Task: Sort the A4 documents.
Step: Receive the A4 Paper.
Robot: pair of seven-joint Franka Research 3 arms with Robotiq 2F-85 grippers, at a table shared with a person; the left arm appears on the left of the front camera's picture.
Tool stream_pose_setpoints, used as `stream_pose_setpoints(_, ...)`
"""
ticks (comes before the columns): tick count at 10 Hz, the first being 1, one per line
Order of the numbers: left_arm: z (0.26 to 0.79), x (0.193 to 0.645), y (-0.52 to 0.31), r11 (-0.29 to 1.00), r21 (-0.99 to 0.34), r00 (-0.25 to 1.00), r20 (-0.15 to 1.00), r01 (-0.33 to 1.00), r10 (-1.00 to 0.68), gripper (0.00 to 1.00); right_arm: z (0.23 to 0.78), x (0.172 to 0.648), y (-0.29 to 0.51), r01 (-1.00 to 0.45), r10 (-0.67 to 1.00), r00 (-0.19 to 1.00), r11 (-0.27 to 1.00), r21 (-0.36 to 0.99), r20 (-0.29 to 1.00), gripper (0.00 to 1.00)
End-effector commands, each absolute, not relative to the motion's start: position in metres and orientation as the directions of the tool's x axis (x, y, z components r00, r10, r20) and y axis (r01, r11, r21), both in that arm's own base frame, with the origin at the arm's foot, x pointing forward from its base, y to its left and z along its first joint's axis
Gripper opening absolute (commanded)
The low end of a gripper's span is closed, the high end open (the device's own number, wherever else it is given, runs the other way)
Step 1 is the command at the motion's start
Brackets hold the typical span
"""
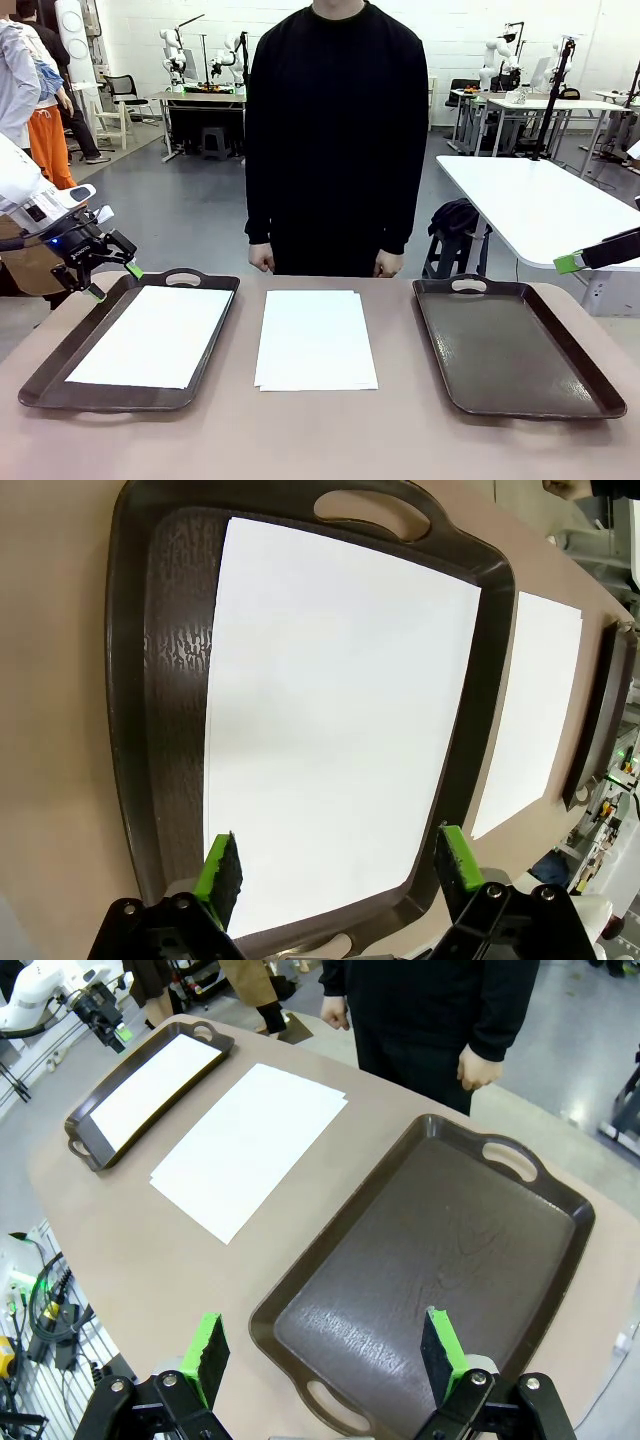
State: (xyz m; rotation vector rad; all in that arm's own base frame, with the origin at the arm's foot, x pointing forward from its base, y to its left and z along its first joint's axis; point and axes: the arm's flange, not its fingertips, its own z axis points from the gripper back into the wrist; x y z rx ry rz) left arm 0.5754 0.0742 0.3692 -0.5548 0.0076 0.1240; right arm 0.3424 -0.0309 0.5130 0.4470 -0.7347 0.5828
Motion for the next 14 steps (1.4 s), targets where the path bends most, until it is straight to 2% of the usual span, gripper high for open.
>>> stream_pose_setpoints(1,0.37,0.579,0.076,0.851,-0.513,0.994,-0.035,-0.109,0.106,1.0,0.511,0.344,-0.031,-0.64,0.326,0.597,0.744,0.191,0.733,1.0)
stream_pose_setpoints(3,0.369,0.575,0.074,0.843,-0.525,0.992,-0.041,-0.119,0.115,0.97,0.511,0.344,-0.031,-0.64,0.326,0.597,0.744,0.191,0.733,1.0)
stream_pose_setpoints(5,0.404,0.551,0.072,0.879,-0.477,0.992,0.097,-0.027,0.083,1.0,0.511,0.344,-0.031,-0.64,0.326,0.597,0.744,0.191,0.733,1.0)
stream_pose_setpoints(7,0.443,0.507,0.072,0.888,-0.453,0.962,0.268,0.082,0.047,1.0,0.511,0.344,-0.031,-0.64,0.326,0.597,0.744,0.191,0.733,1.0)
stream_pose_setpoints(10,0.481,0.457,0.061,0.83,-0.467,0.887,0.457,0.305,-0.068,1.0,0.511,0.344,-0.031,-0.64,0.326,0.597,0.744,0.191,0.733,1.0)
stream_pose_setpoints(12,0.512,0.43,0.043,0.751,-0.402,0.78,0.58,0.524,-0.233,1.0,0.511,0.344,-0.031,-0.64,0.326,0.597,0.744,0.191,0.733,1.0)
stream_pose_setpoints(14,0.532,0.417,0.024,0.707,-0.322,0.694,0.643,0.63,-0.325,1.0,0.511,0.344,-0.031,-0.64,0.326,0.597,0.744,0.191,0.733,1.0)
